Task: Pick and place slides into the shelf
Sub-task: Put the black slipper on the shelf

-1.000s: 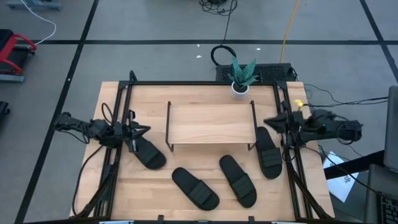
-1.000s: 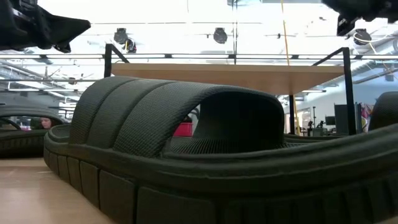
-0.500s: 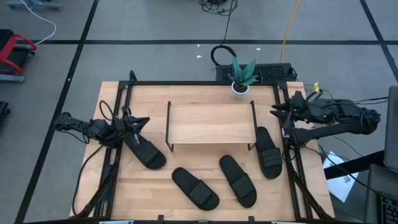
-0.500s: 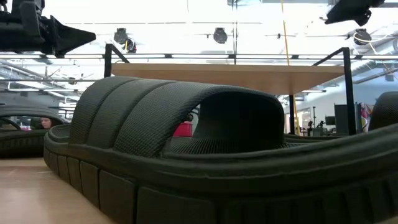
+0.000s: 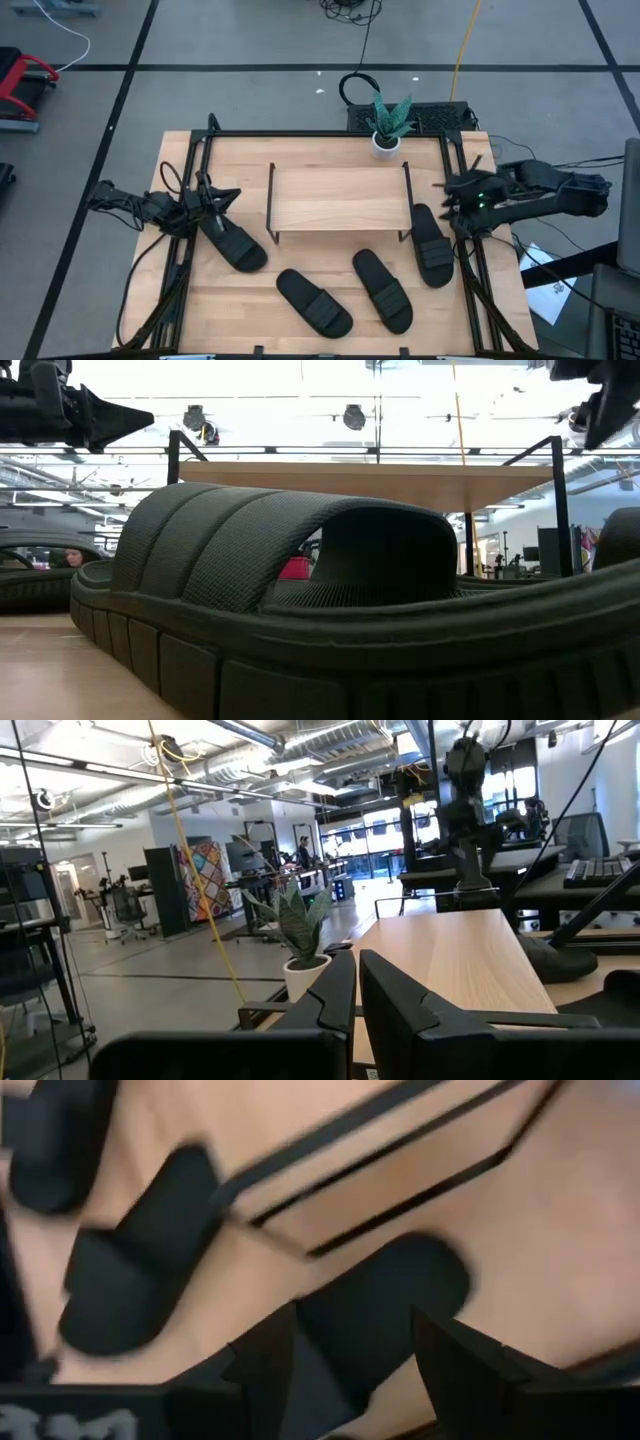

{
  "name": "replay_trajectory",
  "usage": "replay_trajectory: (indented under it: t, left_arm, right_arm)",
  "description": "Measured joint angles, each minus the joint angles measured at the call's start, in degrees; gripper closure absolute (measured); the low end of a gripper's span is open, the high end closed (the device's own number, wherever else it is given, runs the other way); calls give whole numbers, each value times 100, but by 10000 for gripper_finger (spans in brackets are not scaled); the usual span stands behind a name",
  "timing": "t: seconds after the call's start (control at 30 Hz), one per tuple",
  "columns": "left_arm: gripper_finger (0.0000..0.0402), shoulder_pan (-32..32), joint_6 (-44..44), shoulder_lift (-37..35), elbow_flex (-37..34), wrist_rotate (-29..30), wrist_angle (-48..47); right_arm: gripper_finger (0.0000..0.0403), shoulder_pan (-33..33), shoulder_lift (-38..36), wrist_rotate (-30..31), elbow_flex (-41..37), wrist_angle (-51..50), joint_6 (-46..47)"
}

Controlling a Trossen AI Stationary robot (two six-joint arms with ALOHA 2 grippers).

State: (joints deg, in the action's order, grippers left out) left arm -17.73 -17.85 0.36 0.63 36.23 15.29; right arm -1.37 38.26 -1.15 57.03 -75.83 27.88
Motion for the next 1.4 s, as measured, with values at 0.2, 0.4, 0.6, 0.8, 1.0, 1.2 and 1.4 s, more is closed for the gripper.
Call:
replay_trajectory:
  t: [0.2,0.4,0.6,0.8,1.0,1.2,1.4]
  left_arm:
    - [376,-1,5,0,-1,-14,-2]
    - [376,-1,5,0,-1,-14,-17]
    - [376,1,5,0,-1,-20,-21]
    - [376,-1,7,0,-1,-27,-57]
    - [376,1,13,0,-1,-33,-95]
    - [376,1,33,0,-1,-33,-242]
    - [376,1,153,0,-1,-31,-240]
  right_arm:
    - [199,27,138,-923,-750,428,-157]
    - [194,330,261,-1066,-1225,450,-177]
    - [183,741,521,-1504,-1509,457,-465]
    - [181,1043,824,-1891,-1681,734,-786]
    - [181,1154,1009,-2041,-1784,804,-1000]
    - [181,1154,727,-1232,-1783,835,-1246]
    - [181,1103,337,-1661,-1783,835,-1194]
